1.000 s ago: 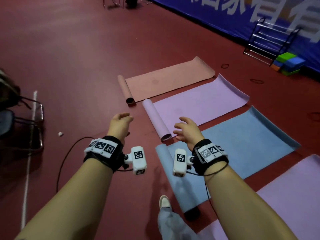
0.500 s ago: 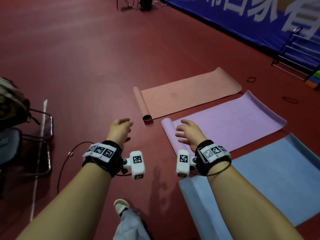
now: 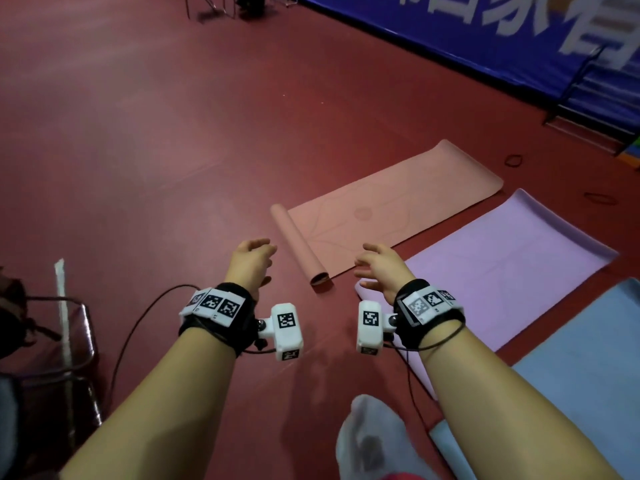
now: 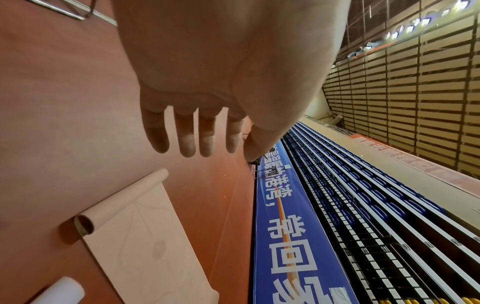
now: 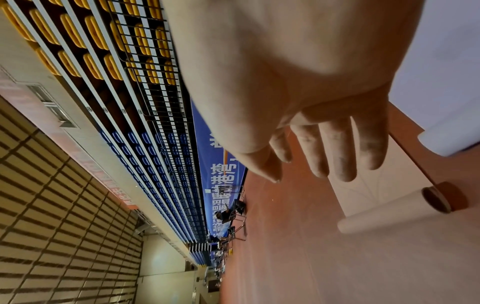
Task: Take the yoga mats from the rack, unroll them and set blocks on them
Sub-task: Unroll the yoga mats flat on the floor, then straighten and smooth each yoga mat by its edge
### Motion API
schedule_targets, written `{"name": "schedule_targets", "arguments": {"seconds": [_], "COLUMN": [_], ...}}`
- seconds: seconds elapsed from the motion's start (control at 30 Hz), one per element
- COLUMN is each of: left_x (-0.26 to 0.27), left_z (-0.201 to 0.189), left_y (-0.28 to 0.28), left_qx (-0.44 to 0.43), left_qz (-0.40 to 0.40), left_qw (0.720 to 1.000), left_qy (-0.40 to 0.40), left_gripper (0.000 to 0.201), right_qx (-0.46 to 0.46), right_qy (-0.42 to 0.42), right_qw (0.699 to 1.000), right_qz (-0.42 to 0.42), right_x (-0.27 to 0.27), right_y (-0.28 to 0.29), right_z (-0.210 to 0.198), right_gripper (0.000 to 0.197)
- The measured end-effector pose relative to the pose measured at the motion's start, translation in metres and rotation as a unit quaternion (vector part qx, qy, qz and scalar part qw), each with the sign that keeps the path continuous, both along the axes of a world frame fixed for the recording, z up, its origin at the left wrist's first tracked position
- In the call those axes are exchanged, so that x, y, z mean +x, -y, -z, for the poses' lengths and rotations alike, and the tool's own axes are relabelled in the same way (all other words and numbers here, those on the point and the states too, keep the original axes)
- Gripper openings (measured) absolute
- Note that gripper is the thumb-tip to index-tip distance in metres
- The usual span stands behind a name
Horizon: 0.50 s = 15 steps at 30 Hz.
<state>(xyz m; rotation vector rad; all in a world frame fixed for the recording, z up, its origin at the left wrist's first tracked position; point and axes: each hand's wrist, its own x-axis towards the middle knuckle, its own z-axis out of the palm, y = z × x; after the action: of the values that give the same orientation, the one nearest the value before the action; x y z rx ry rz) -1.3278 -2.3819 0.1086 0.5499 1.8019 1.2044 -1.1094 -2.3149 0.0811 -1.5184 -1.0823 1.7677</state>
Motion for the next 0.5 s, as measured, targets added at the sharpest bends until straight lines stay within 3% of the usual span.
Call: {"name": "schedule_targets", "arguments": {"seconds": [0.27,0.5], "left_x": [-0.121,-0.225], "left_z": [0.015,-0.008], "left_y": [-0.196,-0.34], "left_qx": [-0.003,-0.012], "left_qz": [0.038,0.045], "left_qw": [0.999,0.999], "left_qy": [-0.003,-0.017], "left_gripper": [0.02,0.025], "right_qx": [-0.007,-0.011], "right_qy": [0.002,0.0], "right_qw": [0.999,0.999], "right_qz": [0.045,0.05], "right_x": [-0.124,-0.222], "right_y": [-0.188,-0.336], "right_z": [0.031,0.01], "right_gripper": [0.048,0.045]}}
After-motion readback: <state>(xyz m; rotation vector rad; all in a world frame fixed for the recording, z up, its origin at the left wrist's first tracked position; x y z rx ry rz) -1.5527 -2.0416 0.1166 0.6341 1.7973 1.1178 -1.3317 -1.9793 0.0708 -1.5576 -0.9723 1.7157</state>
